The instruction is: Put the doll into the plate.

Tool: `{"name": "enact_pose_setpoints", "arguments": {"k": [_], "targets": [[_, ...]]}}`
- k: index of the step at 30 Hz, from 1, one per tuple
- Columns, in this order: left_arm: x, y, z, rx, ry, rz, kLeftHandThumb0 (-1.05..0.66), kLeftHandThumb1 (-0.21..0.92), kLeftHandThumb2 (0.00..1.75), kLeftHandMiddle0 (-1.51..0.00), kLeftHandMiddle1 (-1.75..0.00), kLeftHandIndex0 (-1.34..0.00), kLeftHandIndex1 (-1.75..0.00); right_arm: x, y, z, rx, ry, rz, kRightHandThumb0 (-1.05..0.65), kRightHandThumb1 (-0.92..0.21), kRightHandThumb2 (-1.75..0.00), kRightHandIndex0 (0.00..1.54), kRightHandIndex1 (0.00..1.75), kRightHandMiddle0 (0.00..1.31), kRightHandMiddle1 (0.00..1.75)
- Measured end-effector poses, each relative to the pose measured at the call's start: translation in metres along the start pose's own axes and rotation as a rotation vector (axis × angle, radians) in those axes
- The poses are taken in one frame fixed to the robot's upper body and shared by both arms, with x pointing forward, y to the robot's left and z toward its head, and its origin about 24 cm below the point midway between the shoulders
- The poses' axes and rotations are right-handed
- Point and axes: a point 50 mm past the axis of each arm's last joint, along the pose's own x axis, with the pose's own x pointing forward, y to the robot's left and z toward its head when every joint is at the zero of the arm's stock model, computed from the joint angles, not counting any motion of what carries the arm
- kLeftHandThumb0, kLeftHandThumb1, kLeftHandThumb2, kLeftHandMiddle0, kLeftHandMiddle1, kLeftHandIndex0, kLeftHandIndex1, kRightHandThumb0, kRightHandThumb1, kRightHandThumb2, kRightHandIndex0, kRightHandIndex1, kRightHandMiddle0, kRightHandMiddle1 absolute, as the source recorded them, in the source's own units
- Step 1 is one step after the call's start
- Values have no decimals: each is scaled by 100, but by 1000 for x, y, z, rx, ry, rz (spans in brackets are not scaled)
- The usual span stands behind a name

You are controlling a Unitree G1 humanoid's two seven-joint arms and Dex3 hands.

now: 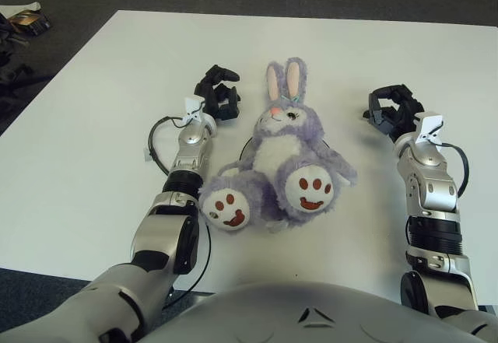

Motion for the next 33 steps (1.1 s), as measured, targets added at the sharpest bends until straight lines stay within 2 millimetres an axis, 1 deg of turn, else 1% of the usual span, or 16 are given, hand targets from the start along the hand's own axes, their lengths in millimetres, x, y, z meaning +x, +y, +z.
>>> {"name": "enact_pose_setpoints", "arguments": {"k": [7,9,15,17,19,20,22,25,30,33], "targets": [[0,-2,0,-6,15,-12,-1,33,131,-49,-175,-48,-174,6,3,-1,12,-6,-23,-1,-64,-84,47,147,28,175],[0,-1,0,-6,17,-11,-1,33,131,-49,-175,-48,-174,6,4,-2,16,-10,-35,-1,-62,-87,48,148,28,175],[0,-1,0,2,19,-14,-1,33,131,-49,-175,-48,-174,13,5,-6,34,-22,-62,-1,-46,-112,55,164,30,175],[0,-1,0,11,19,-19,-1,33,131,-49,-175,-48,-174,17,3,-9,57,-16,-72,-1,-38,-124,58,170,35,175],[0,-2,0,17,20,-23,-1,33,131,-49,-175,-48,-174,21,0,-10,90,-12,-83,-1,-34,-130,59,172,38,175],[0,-2,0,18,20,-26,-1,33,131,-49,-175,-48,-174,23,-1,-10,107,-8,-89,-1,-27,-138,64,173,44,174],[0,-2,0,20,19,-28,-1,33,131,-49,-175,-48,-174,27,-4,-10,147,6,-99,-1,-19,-147,69,174,50,174],[0,-2,0,20,18,-28,-1,32,132,-50,-175,-49,-174,31,-5,-10,190,33,-108,-1,-11,-156,74,174,57,173],[-1,-2,-1,20,17,-29,-1,32,132,-50,-175,-49,-174,37,-7,-13,223,109,-121,-1,-5,-162,78,175,63,172],[-1,-2,-1,20,18,-29,-1,29,130,-61,-175,-52,-159,40,-7,-13,214,139,-120,-1,-3,-164,78,175,65,172]]}}
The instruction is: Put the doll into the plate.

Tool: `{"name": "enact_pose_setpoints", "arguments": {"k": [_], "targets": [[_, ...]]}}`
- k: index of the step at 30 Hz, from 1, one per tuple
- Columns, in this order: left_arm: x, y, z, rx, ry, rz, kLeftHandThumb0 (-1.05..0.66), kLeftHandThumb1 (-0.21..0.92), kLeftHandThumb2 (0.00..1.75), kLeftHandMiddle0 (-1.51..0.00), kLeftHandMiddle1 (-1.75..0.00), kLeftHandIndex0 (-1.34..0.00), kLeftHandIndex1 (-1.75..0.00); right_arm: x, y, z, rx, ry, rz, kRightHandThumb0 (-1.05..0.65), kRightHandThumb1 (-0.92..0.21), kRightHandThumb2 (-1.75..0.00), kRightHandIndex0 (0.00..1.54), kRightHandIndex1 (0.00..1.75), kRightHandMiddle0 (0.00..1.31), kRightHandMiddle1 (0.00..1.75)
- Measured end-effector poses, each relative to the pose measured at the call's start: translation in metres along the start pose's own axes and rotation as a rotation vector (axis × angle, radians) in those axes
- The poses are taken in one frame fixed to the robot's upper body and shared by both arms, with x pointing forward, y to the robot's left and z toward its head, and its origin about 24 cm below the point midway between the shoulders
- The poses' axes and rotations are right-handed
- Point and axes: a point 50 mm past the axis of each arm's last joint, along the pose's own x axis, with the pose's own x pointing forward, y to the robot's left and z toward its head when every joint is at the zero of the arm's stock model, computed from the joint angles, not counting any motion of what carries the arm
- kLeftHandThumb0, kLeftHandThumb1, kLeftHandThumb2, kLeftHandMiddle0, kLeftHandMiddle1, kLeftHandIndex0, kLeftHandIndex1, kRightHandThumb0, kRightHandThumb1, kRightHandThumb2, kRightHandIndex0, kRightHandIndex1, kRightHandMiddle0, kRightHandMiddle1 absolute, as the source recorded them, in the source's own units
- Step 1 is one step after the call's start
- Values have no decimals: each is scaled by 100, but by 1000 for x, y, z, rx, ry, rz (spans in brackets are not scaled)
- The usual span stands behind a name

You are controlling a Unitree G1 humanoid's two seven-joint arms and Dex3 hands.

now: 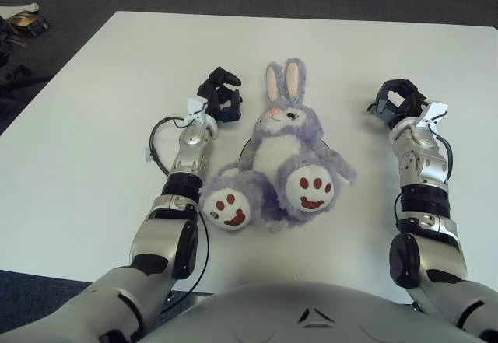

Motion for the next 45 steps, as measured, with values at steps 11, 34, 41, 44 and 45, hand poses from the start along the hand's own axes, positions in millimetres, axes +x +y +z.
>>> {"name": "enact_pose_setpoints", "arguments": {"k": [11,34,41,44,45], "targets": [[0,0,-1,17,-2,-8,-2,28,132,-67,-175,-50,-157,4,-1,0,-90,9,7,-23,-15,-151,101,175,64,172],[2,0,-3,34,-16,-35,-1,30,131,-66,-175,-46,-159,-27,5,-24,-190,-232,-130,-47,-36,-127,119,175,58,175],[2,0,-3,28,-17,-36,-1,30,130,-65,-175,-46,-159,-25,3,-31,-68,-305,-170,-47,-36,-127,127,175,59,175],[2,1,-3,24,-18,-34,-1,30,130,-65,-175,-46,-159,-25,-2,-32,-6,-354,-221,-48,-34,-129,129,175,60,175],[2,1,-3,24,-17,-34,-1,31,129,-65,-175,-46,-159,-24,-3,-31,13,-371,-237,-48,-34,-129,129,175,60,175]]}}
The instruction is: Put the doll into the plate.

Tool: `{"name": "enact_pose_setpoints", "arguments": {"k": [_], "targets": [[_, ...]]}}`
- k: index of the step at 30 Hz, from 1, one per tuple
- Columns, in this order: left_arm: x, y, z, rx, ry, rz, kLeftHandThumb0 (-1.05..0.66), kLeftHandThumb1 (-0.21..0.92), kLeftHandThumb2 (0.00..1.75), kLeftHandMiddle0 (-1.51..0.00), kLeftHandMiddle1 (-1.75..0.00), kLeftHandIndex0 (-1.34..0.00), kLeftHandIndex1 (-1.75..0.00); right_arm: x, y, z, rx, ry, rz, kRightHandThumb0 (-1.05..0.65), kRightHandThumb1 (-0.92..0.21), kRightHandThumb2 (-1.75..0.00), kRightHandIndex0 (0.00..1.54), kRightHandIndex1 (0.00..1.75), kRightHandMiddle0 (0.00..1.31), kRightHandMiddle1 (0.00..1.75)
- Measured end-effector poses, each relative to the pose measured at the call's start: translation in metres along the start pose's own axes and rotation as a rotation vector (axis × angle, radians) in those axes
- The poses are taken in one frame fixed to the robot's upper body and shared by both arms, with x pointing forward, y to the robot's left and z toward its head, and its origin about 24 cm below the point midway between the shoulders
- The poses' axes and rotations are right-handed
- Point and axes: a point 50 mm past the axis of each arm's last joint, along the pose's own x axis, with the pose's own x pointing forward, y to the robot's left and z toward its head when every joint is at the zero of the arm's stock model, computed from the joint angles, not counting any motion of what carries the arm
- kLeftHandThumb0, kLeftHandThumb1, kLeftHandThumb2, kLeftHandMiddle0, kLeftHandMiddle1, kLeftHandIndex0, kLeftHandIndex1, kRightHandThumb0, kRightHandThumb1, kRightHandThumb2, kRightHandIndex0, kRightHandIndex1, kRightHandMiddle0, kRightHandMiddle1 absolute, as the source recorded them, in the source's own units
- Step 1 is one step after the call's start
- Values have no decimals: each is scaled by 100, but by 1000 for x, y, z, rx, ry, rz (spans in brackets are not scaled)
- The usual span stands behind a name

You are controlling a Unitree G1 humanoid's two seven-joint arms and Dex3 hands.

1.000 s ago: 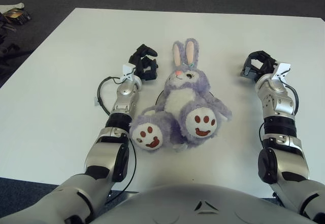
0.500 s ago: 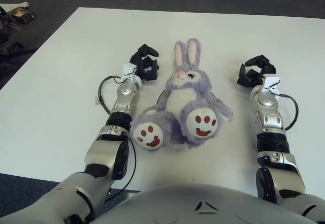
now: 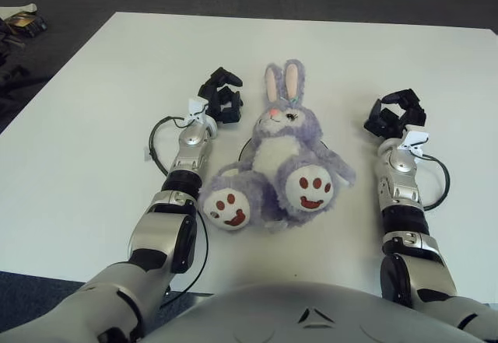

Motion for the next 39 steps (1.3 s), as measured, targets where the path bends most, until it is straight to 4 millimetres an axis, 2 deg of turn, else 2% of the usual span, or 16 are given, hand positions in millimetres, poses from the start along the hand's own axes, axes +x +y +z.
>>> {"name": "enact_pose_setpoints", "arguments": {"k": [10,16,25,38,39], "targets": [[0,-3,-2,-4,12,-1,-1,31,130,-65,-175,-45,-160,3,-4,17,136,-213,-96,-50,-29,-136,126,175,64,175],[0,-5,-2,0,15,-6,-1,30,130,-66,-175,-45,-160,1,-4,22,144,-288,-129,-52,-24,-142,125,175,68,175],[-1,-6,-4,-7,20,-2,-1,30,130,-66,-175,-46,-159,3,-11,24,111,-334,-159,-55,-19,-149,126,175,73,175],[-1,-5,-5,-37,21,20,-1,30,131,-66,-175,-44,-161,-1,-5,27,136,-381,-81,-55,-17,-150,127,175,74,175],[-1,-5,-5,-39,21,23,-1,30,132,-60,-175,-46,-166,-1,-4,27,137,-381,-75,-55,-17,-150,128,175,74,175]]}}
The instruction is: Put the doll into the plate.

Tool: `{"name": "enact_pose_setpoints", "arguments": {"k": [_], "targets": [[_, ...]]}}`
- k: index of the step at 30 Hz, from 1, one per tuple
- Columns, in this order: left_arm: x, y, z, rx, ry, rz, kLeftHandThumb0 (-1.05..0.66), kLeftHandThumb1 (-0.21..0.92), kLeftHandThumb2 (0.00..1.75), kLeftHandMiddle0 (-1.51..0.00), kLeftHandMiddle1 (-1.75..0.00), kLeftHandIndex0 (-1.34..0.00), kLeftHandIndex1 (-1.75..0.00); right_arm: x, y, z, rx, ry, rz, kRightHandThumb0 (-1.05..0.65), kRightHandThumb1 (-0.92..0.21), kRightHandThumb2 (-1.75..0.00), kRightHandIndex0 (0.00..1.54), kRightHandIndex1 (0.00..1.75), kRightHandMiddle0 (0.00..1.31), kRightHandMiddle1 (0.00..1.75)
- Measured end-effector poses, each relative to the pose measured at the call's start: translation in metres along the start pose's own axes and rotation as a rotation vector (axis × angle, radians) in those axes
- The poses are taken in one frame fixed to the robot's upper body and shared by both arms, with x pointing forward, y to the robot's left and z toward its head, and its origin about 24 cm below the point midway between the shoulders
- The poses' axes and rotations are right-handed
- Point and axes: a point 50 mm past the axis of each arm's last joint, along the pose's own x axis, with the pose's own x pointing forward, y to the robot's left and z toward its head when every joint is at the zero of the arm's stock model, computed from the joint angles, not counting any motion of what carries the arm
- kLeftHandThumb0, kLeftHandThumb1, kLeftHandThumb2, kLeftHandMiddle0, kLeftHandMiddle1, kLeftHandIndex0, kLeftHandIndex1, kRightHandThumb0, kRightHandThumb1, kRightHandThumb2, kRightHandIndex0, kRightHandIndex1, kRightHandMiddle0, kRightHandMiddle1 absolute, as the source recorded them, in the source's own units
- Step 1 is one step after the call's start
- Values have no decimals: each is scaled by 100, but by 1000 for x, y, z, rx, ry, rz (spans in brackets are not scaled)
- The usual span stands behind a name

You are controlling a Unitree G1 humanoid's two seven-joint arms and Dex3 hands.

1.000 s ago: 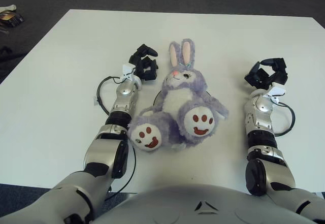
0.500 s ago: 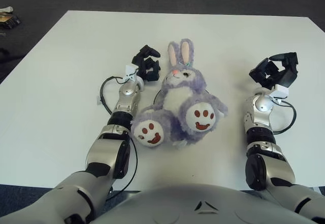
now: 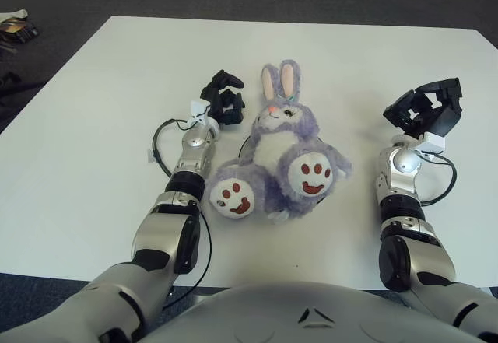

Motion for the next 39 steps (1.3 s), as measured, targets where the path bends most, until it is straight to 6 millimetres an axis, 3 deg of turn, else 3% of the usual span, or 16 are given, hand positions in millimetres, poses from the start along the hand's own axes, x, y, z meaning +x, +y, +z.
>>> {"name": "enact_pose_setpoints", "arguments": {"k": [6,22,39], "targets": [[-2,-1,2,-15,-17,34,-1,30,134,-52,-175,-50,-174,-1,4,1,11,6,59,-54,-20,-147,127,175,71,175],[-11,-3,10,-56,-56,135,-1,26,140,-55,-175,-53,-175,-16,16,8,-24,133,165,-51,-26,-140,129,175,66,175],[-19,-3,9,-71,-41,184,-1,30,135,-52,-175,-50,-175,-32,12,8,-19,279,236,-51,-25,-141,131,175,67,175]]}}
